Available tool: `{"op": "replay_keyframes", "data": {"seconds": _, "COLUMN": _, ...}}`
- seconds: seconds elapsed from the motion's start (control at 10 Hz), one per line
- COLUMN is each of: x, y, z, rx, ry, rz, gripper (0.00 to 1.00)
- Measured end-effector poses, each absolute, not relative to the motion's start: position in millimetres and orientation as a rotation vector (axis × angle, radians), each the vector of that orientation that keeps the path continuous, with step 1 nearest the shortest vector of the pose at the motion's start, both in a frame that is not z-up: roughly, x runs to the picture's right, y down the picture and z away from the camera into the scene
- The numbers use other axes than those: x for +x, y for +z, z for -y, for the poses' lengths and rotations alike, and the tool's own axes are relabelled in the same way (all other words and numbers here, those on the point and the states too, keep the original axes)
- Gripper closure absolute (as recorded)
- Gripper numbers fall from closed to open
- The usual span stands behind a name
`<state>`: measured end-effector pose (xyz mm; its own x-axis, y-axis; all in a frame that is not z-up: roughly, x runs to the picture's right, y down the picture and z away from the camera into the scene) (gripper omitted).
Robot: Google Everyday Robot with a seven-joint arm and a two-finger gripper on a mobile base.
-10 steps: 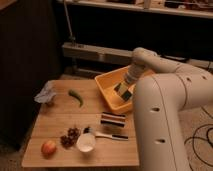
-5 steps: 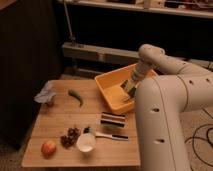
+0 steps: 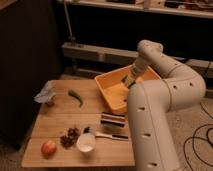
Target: Wipe tray with sponge
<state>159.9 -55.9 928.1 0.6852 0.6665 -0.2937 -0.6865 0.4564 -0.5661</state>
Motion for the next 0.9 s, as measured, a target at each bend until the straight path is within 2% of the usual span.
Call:
{"op": "replay_keyframes", "data": {"seconds": 0.4, "x": 127, "y": 946, "z": 64, "rx": -0.719, "ry": 0.795, "rz": -0.030, "gripper": 1.00}}
{"op": "replay_keyframes", "data": {"seconds": 0.9, "x": 88, "y": 949, "z": 49, "rx": -0.763, "ry": 0.740, "rz": -0.010, "gripper": 1.00}}
